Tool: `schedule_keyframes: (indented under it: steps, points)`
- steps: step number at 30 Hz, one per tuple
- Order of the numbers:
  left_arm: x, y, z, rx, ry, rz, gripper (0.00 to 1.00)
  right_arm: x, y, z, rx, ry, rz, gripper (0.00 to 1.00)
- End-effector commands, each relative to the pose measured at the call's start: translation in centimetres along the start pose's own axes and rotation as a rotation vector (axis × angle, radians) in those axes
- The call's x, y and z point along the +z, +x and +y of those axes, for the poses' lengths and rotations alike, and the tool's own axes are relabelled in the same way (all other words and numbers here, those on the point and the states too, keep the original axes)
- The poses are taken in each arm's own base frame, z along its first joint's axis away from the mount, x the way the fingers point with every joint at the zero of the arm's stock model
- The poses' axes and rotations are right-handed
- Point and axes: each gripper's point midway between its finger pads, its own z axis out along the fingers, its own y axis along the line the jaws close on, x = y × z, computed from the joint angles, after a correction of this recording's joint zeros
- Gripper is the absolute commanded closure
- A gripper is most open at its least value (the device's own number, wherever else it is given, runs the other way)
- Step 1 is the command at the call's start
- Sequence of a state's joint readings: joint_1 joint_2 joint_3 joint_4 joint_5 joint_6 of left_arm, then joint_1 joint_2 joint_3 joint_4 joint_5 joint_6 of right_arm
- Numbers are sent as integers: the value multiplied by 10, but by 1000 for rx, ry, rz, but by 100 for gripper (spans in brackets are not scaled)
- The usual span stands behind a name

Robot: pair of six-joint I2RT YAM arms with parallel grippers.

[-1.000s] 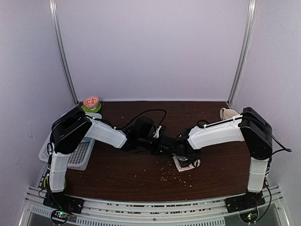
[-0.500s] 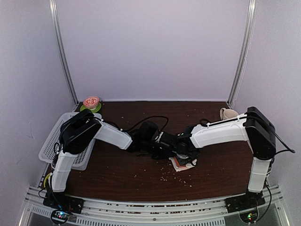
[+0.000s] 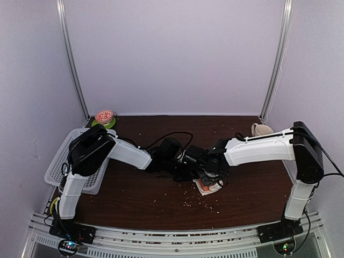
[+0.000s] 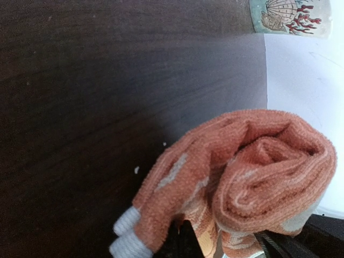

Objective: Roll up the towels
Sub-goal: Roll the towel at the center of the board.

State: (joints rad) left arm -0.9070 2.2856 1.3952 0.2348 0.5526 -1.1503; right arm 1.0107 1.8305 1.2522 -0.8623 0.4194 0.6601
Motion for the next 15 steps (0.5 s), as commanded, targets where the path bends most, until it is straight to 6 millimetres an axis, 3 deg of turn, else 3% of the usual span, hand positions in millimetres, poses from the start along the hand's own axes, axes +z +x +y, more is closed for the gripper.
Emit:
schedule_keyframes:
  steps: [1, 5, 9, 15]
  points:
    - [2, 1, 10, -1, -44, -8, 99, -5, -5, -1, 19, -3, -33, 86]
    - [-3, 1, 7, 6, -43, -16, 100, 7, 3, -18, 14, 92, -10, 100]
    - [-3, 4, 14, 4, -67, -9, 100, 15, 8, -32, 12, 145, 9, 100]
    - [-3, 5, 14, -10, -52, -11, 100, 26, 14, -38, -32, 211, 34, 100]
